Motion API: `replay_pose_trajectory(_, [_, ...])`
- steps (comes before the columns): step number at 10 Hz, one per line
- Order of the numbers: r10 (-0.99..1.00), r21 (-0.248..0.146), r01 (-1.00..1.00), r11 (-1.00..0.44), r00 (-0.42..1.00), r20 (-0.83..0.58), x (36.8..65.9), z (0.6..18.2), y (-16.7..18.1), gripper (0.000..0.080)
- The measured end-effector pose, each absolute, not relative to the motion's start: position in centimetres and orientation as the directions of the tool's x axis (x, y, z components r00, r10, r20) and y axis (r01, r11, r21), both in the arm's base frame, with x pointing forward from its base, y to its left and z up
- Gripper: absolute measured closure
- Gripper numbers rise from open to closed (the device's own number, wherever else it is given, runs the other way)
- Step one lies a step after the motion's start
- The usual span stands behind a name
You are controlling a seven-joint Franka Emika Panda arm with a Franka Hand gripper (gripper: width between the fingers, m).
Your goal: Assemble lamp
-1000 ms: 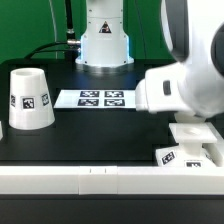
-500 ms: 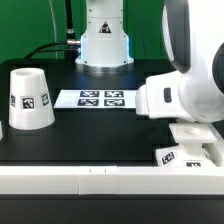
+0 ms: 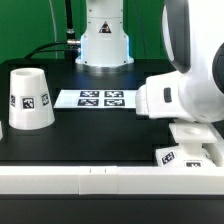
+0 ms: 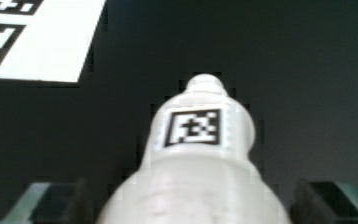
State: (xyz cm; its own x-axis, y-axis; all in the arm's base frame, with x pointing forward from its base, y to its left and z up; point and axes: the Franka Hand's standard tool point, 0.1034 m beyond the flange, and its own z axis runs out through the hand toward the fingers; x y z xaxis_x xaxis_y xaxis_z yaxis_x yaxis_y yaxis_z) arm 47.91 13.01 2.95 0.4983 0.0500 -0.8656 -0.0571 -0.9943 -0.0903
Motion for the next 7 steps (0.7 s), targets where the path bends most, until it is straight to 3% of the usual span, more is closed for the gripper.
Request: replay_pose_trajectory(7, [0.059, -0.099, -0.054, -0.994, 0.503, -0.862, 48.14, 3.35, 12.80, 0.0252])
